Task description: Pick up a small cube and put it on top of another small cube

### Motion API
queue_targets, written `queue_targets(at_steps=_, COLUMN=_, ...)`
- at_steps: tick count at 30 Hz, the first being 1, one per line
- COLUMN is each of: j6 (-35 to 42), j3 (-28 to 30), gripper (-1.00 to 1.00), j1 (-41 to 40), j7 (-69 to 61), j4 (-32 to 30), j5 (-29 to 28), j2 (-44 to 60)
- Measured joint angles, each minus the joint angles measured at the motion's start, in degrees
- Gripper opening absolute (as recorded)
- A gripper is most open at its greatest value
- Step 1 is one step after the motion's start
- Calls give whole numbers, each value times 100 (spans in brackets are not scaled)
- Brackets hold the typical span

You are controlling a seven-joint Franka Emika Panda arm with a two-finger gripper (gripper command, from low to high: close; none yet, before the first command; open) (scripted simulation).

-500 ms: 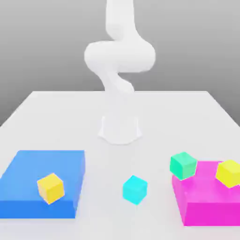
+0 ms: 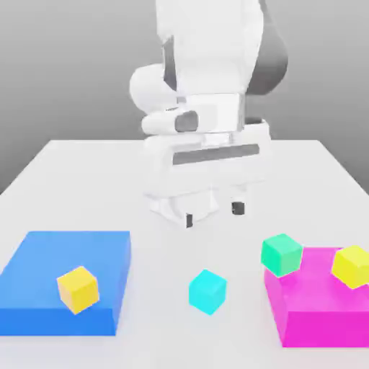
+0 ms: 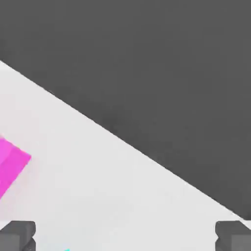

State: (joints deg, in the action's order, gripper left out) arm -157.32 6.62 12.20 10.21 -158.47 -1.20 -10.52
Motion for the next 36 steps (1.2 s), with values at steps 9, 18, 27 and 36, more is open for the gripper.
queue_targets(at_steps=9, j6=-1548, j3=-383, gripper=0, j1=-124, j7=-1245, j4=-470, j5=441, j2=2012)
queue_targets(at_steps=18, j6=-1918, j3=-571, gripper=-100, j1=-303, j7=-1278, j4=-393, j5=482, j2=2470)
queue_targets(at_steps=27, j6=-536, j3=-361, gripper=-100, j1=-104, j7=-984, j4=-463, j5=316, j2=874)
queue_targets(at_steps=36, j6=1657, j3=-1061, gripper=-100, j1=703, j7=-123, j4=475, j5=873, j2=-613)
